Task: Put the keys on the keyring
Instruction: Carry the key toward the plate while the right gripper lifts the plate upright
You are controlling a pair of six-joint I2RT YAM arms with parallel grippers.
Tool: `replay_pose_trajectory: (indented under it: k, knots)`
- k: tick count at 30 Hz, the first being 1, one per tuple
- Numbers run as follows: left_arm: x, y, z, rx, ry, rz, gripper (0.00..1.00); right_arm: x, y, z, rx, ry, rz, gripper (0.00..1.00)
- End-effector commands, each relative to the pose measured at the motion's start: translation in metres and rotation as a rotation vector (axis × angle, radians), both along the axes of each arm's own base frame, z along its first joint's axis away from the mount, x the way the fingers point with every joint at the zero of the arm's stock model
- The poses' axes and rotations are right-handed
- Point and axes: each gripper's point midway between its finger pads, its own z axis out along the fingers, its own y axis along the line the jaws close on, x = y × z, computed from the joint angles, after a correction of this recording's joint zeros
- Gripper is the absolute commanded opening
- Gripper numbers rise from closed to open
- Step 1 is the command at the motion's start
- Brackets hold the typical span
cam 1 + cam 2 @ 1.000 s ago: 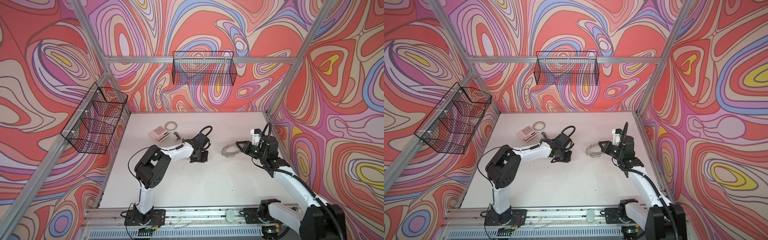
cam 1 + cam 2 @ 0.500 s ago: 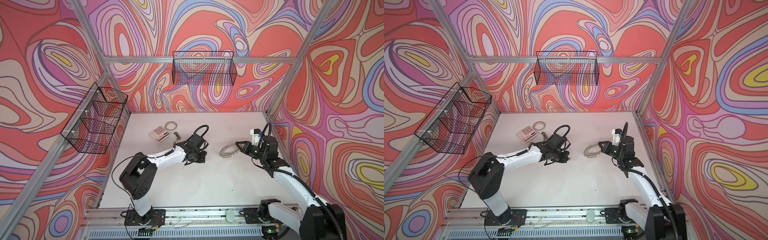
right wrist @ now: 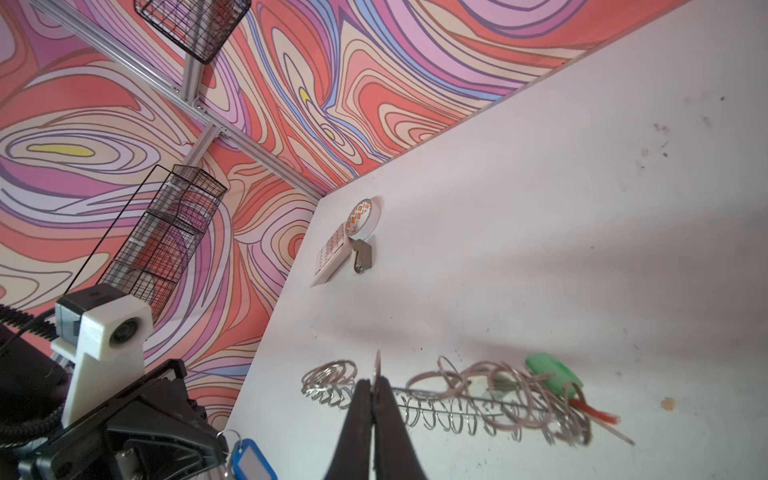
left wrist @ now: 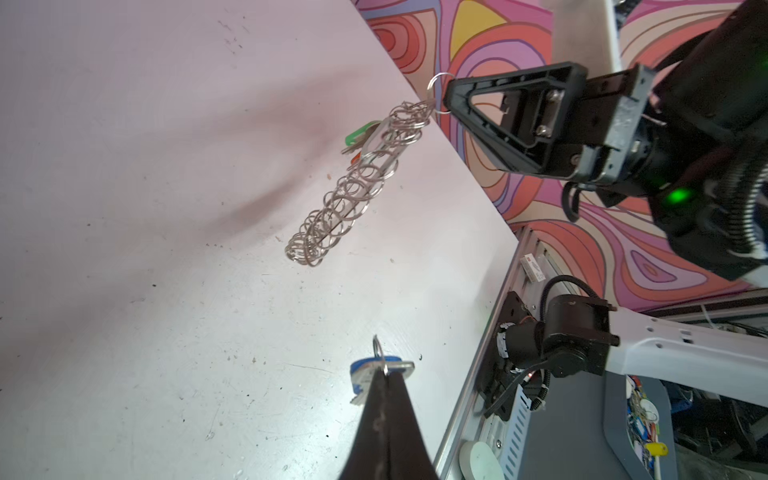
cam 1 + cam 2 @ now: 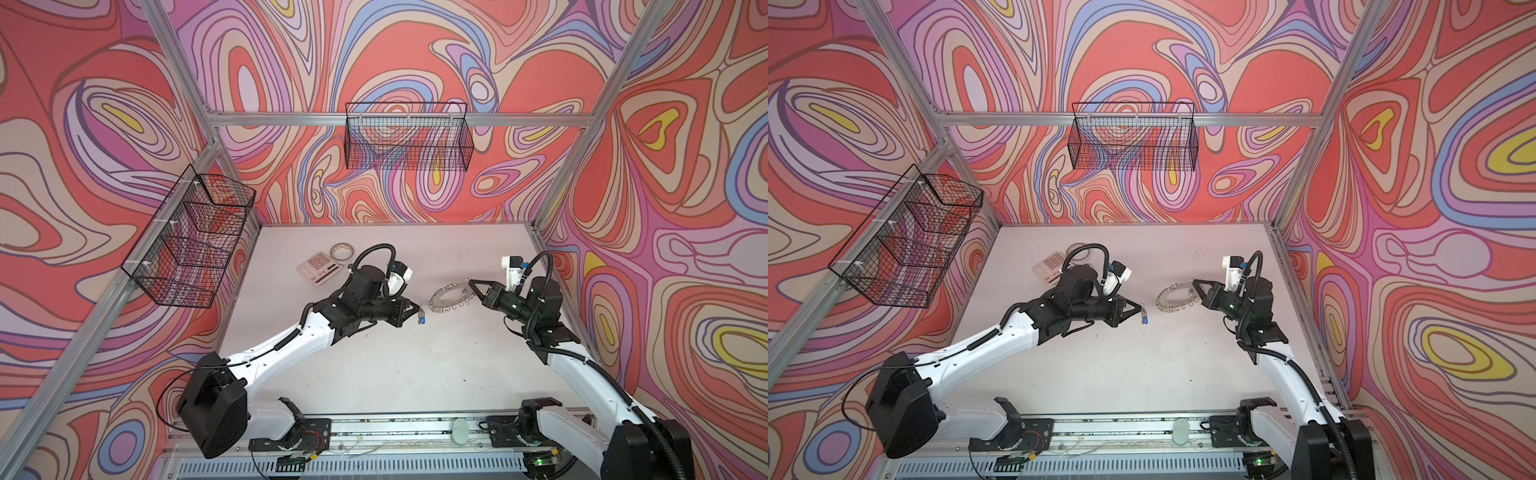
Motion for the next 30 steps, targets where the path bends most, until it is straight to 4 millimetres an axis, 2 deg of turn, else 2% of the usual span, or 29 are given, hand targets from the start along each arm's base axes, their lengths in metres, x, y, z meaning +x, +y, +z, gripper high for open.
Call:
replay_pose_trajectory:
  k: [1, 12, 19, 26, 30]
  knots:
    - [-0.012, -0.004, 0.031, -0.104, -0.077, -0.101, 0.00, -0.007, 0.010, 0.034, 0.029, -0.150, 0.063, 0.00]
    - [-0.029, -0.007, 0.063, -0.207, -0.167, -0.229, 0.00, -0.031, 0.035, 0.055, 0.024, -0.299, 0.161, 0.00]
    - [-0.022, -0.003, 0.070, -0.214, -0.155, -0.248, 0.00, -0.042, 0.060, 0.059, -0.029, -0.366, 0.226, 0.00]
    - [-0.001, 0.016, 0.059, -0.120, -0.018, -0.232, 0.00, -0.049, 0.075, 0.061, -0.093, -0.448, 0.265, 0.00]
    - [-0.006, 0.021, 0.049, -0.030, 0.018, -0.284, 0.00, -0.052, 0.079, 0.064, -0.115, -0.498, 0.280, 0.00]
